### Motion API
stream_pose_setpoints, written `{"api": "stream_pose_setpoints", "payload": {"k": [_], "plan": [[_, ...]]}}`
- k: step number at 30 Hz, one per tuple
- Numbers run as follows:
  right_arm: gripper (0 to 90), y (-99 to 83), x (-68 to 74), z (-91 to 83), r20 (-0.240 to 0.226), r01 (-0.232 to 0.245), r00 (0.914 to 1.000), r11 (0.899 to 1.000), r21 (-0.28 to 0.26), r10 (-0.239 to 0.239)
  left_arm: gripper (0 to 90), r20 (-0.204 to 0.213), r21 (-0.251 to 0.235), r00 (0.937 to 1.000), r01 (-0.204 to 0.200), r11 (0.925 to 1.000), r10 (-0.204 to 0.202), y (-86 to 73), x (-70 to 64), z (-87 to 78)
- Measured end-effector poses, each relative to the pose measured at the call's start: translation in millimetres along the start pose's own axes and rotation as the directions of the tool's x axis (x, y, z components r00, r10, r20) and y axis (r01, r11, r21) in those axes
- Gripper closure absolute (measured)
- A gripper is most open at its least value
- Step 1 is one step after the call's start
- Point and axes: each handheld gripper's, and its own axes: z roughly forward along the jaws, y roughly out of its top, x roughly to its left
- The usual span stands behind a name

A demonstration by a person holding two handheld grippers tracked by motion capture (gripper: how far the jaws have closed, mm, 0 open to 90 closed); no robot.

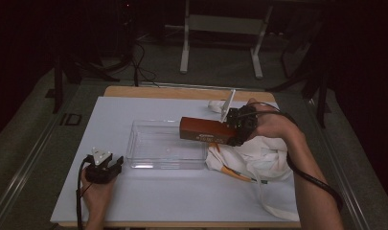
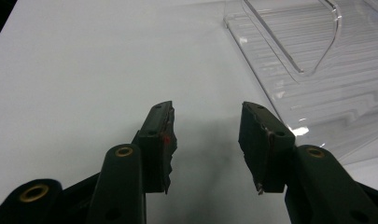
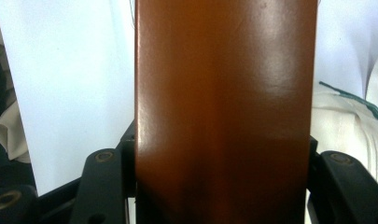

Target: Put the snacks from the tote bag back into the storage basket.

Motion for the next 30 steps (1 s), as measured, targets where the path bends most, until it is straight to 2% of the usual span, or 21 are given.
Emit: {"api": "stream_pose_setpoints", "payload": {"k": [21, 30], "plan": [[43.0, 24.0, 3.2, 7.0, -0.004, 0.045, 0.999, 0.999, 0.003, -0.045, 55.5, 0.004, -0.006, 1.0, 0.001, 1.0, -0.001, -0.2, 0.2, -0.5], [43.0, 31.6, 4.3, 8.3, -0.005, 0.05, 0.9987, 0.999, 0.002, -0.05, 55.5, 0.004, -0.006, 1.0, 0.001, 1.0, -0.001, -0.2, 0.3, -0.6]]}}
